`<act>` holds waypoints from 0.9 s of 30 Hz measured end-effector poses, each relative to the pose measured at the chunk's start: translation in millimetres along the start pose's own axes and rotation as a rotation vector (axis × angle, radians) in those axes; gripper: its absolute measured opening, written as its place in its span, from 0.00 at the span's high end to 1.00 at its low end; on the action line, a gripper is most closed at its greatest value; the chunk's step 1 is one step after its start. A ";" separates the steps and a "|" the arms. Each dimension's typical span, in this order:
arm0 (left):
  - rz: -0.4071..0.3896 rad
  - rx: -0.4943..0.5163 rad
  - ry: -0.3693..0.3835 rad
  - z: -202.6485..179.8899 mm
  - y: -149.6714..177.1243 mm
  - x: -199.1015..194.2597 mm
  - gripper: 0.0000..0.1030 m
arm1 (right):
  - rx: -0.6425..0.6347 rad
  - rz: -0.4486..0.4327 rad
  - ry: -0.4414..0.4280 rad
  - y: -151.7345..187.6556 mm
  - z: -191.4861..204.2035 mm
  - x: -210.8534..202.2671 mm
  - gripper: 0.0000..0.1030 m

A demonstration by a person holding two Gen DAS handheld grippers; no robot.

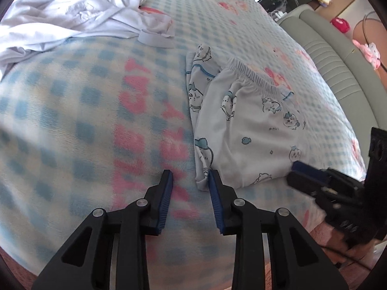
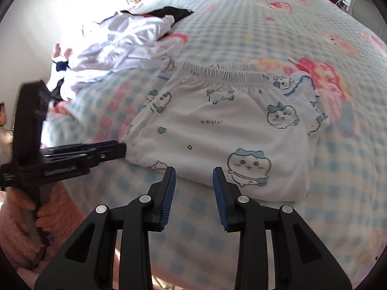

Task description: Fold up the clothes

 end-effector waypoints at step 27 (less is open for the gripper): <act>-0.179 0.115 -0.047 -36.1 -28.5 -35.1 0.96 | 0.226 -0.092 0.123 21.1 -71.7 -58.1 0.69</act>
Point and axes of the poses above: each gripper's, at about its wrist camera, not at the fingertips, and x roughly the way its jaws point, z to its left, y to its underside, the point moved 10 cm from there along x, roughly the way its jaws point, and after that the axes turned 12 degrees about -y, right-handed, at the moved point
